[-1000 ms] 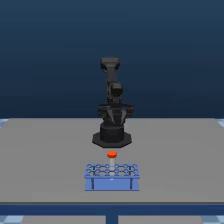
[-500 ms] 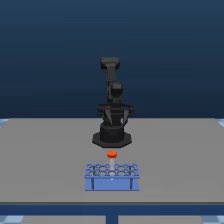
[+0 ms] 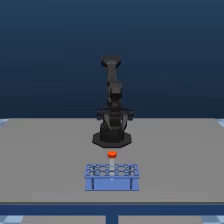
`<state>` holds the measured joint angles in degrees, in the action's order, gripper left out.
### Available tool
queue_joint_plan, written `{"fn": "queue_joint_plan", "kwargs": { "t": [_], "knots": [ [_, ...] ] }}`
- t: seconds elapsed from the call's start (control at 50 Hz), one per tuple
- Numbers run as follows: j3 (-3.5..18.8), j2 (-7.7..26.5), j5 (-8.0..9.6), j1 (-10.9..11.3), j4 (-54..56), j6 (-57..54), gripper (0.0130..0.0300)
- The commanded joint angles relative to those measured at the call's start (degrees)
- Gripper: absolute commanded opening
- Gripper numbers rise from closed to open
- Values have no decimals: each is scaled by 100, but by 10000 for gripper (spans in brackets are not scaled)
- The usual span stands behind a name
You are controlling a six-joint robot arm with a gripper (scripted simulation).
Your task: Pick up the centrifuge tube on the rack
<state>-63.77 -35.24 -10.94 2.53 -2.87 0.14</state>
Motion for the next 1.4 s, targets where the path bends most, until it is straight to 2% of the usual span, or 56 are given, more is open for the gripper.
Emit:
{"fn": "queue_joint_plan", "kwargs": {
  "t": [0.02,0.04,0.06,0.1,0.16,0.2,0.26,0.3,0.36,0.4,0.46,0.56,0.72,0.9,1.2,1.26,1.3,1.36,1.4],
  "knots": [
    [170,291,101,-68,3,55,300],
    [170,291,101,-68,3,55,300],
    [269,455,150,-92,13,70,300],
    [269,455,150,-92,13,70,300],
    [465,767,256,-136,38,91,300],
    [465,767,256,-136,38,91,300],
    [645,1035,362,-172,72,98,300],
    [645,1035,362,-172,72,98,300],
    [812,1260,474,-201,137,69,300],
    [812,1260,474,-201,137,69,300],
    [957,1443,576,-223,216,20,300],
    [1066,1583,652,-240,283,-25,300],
    [1152,1709,701,-254,342,-65,300],
    [1137,1744,656,-255,342,-63,300],
    [1031,1830,443,-252,316,-41,300],
    [982,1896,326,-251,310,-36,300],
    [982,1896,326,-251,310,-36,300],
    [920,1994,167,-251,306,-32,300],
    [920,1994,167,-251,306,-32,300]
  ]
}}
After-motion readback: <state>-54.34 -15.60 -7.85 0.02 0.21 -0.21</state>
